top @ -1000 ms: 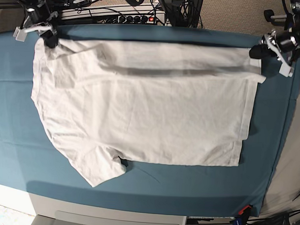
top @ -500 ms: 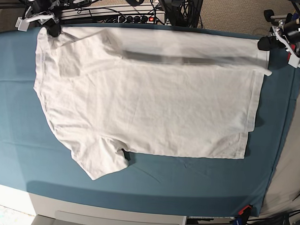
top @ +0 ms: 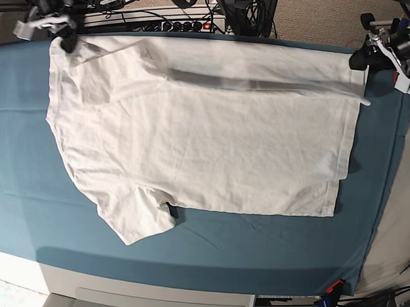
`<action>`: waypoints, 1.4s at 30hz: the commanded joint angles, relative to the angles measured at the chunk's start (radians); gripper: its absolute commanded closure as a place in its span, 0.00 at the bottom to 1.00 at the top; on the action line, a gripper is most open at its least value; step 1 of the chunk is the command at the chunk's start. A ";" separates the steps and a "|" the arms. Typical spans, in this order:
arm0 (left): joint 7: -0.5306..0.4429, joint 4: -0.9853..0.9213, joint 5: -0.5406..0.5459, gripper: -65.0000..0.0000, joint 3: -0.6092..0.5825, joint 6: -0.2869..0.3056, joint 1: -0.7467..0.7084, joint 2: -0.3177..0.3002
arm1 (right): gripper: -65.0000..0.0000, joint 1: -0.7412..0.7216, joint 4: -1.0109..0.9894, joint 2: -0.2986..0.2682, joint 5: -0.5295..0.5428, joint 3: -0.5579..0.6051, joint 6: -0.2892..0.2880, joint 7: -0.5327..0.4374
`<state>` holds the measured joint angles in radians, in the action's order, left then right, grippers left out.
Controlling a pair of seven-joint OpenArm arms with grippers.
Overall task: Fold the T-shirt properly
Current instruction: 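Release the fold and move both grippers to the opposite long edge, then grasp the opposite shirt edge near the sleeve and hem with both grippers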
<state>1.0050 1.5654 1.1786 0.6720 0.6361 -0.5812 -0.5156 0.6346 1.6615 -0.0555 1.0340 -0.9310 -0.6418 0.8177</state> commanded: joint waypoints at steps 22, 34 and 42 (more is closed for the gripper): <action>-0.173 0.214 -0.282 0.55 -0.098 -0.169 0.388 -0.324 | 0.57 -0.460 0.013 -0.488 -0.405 -0.052 0.076 -0.097; -0.254 -0.377 -0.502 0.55 -0.662 -0.234 1.059 -0.176 | 0.57 -0.897 -0.339 -0.484 -0.687 0.510 0.124 -0.182; -0.240 -0.930 -0.361 0.57 -0.666 -0.167 1.395 -0.061 | 0.57 -1.129 -0.668 -0.473 -0.624 0.577 0.122 -0.192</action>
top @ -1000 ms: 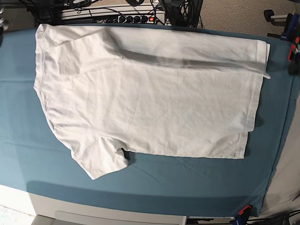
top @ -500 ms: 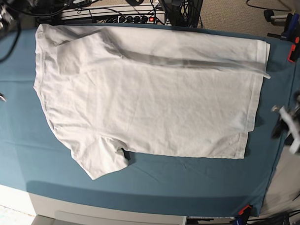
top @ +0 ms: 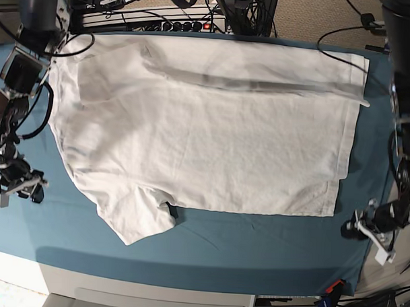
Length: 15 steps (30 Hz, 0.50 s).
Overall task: Fold the T-shirt properly
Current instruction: 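Grasp the opposite shirt edge near the sleeve and hem with both grippers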
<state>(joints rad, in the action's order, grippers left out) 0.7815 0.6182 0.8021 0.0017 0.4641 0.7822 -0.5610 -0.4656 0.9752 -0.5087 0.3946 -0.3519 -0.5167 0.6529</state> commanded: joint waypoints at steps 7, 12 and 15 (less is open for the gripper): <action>-0.025 -0.187 0.021 0.57 0.005 0.008 0.093 0.018 | 0.57 -0.066 -0.002 0.103 -0.092 -0.002 -0.006 -0.041; -0.019 -0.189 0.021 0.57 0.005 0.007 0.061 0.018 | 0.57 -0.066 -0.002 0.183 -0.159 -0.002 -0.006 -0.081; -0.032 -0.189 0.010 0.57 0.005 0.005 0.026 0.018 | 0.57 -0.066 -0.002 0.204 -0.187 0.018 -0.006 -0.087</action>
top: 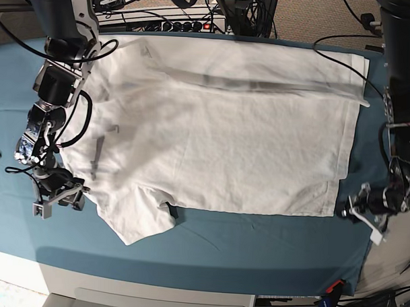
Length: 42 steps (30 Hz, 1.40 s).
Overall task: Fold the T-shirt properly
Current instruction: 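Grasp the opposite shirt edge near the sleeve and hem with both grippers, then lift that edge with both grippers and fold it over toward the first fold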
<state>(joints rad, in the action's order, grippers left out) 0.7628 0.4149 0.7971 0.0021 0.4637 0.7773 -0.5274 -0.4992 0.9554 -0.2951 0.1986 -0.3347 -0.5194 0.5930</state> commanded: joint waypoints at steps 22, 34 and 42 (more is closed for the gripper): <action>-0.074 0.014 0.000 1.00 0.087 0.035 -0.062 0.124 | 0.57 -0.033 0.018 -0.005 -0.043 0.196 0.073 -0.048; -0.091 0.015 0.000 1.00 0.087 0.035 -0.063 0.095 | 0.57 -0.041 0.018 -0.021 -0.113 0.195 0.228 -0.032; -0.091 0.015 0.003 1.00 0.087 0.088 -0.063 0.095 | 0.53 -0.174 -0.182 -0.098 0.026 0.167 0.221 0.054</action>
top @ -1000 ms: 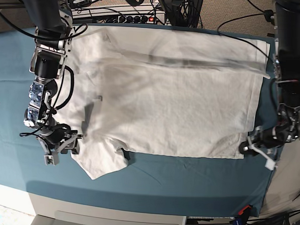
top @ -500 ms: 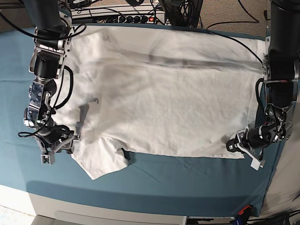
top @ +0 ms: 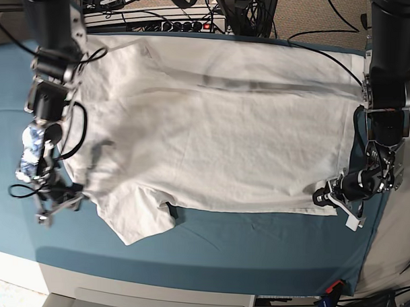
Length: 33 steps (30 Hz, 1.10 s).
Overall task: Fold the T-shirt properly
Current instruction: 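Lift that edge with both grippers and fold it over toward the first fold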
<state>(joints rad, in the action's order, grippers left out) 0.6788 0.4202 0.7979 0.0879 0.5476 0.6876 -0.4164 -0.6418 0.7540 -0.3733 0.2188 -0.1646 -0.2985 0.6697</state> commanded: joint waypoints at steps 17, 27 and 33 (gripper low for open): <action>-0.006 0.010 0.026 1.00 0.002 0.038 0.027 -0.008 | 0.53 -0.104 -0.310 0.013 0.200 -0.183 -0.160 0.056; 0.004 0.010 0.026 1.00 0.002 0.038 0.027 -0.008 | 0.63 -0.103 -0.310 0.061 0.181 -0.183 -0.180 -0.008; 0.003 0.010 0.026 1.00 0.002 0.038 0.027 -0.008 | 1.00 -0.100 -0.310 0.057 0.079 -0.183 -0.180 -0.098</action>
<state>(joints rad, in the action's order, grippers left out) 0.6830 0.4187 0.8131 0.0879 0.5743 0.6846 -0.4107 -0.7109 0.4316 -0.3016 0.2928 -0.3473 -0.4732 0.5846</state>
